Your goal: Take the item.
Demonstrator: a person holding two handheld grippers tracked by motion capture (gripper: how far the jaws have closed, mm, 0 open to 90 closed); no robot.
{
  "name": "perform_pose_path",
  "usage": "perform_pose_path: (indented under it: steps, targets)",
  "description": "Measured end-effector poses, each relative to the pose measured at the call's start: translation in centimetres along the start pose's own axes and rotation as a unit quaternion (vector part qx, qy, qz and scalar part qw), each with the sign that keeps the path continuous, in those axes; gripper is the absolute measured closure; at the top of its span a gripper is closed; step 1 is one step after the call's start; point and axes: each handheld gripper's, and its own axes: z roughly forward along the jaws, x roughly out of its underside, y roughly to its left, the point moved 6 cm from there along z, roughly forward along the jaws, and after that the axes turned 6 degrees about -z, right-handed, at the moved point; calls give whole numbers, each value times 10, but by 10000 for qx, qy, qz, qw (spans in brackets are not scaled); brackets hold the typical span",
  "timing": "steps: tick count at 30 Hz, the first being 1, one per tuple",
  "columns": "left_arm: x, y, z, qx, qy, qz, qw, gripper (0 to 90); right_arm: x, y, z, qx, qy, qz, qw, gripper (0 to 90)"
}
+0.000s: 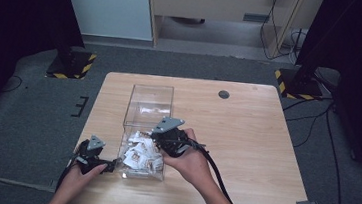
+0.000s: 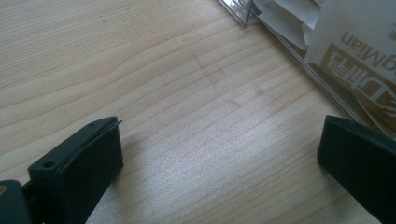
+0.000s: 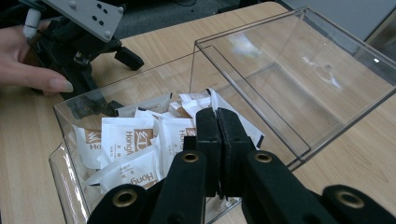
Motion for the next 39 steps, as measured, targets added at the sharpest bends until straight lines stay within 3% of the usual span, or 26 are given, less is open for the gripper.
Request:
perform_pose_path:
  steps: [39]
  targets:
    - [0,0,-1,-36,6,6,10000,0,15,-41,-29,455,-22,162,9988,887]
